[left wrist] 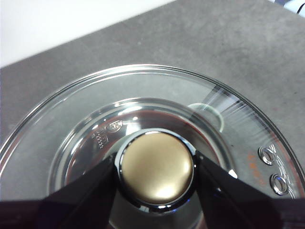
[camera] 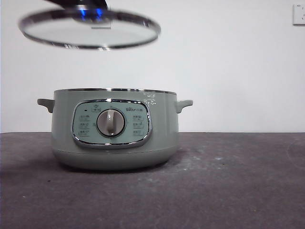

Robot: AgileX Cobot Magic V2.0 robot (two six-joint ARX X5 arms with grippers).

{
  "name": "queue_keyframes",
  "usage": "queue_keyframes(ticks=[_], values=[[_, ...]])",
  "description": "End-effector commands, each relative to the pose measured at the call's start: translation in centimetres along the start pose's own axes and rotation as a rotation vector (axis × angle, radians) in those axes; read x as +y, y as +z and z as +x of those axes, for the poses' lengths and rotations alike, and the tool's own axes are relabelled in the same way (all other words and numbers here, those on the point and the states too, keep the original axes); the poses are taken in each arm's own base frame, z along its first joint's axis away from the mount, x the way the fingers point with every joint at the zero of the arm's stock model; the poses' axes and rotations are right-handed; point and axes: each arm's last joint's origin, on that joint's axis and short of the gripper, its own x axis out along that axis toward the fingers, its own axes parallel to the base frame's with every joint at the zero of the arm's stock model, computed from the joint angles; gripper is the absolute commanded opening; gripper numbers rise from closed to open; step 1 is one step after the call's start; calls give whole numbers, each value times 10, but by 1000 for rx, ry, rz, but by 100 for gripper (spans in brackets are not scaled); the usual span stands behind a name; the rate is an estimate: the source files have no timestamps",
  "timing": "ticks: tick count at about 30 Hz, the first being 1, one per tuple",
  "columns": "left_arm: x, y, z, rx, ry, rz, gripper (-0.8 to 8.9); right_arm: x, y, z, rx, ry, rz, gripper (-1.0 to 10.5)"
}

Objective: Pick up the pumpkin,open the lid,put the pumpkin in the pot,close the lid

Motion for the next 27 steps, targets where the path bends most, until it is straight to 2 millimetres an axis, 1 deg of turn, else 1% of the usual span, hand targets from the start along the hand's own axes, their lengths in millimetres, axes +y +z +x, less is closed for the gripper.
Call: queue_keyframes(ticks=[1,6,15,21,27], values=[[3,6,12,-53,-9,26,-9,-1,0,-8,-13,-2,12,598],[8,2,39,-34,-14,22,-9,-3,-1,-17,-28,-4,14,598],[16,-9,75,14,-18,14,-9,-2,-2,-16,-10,-2,11,598],[18,-17,90,50,-21,5,-9,-2,-2,-16,-11,-2,11,598],[19,-21,97,77,-25,-2,-9,-2,-2,-16,-10,-3,11,598]])
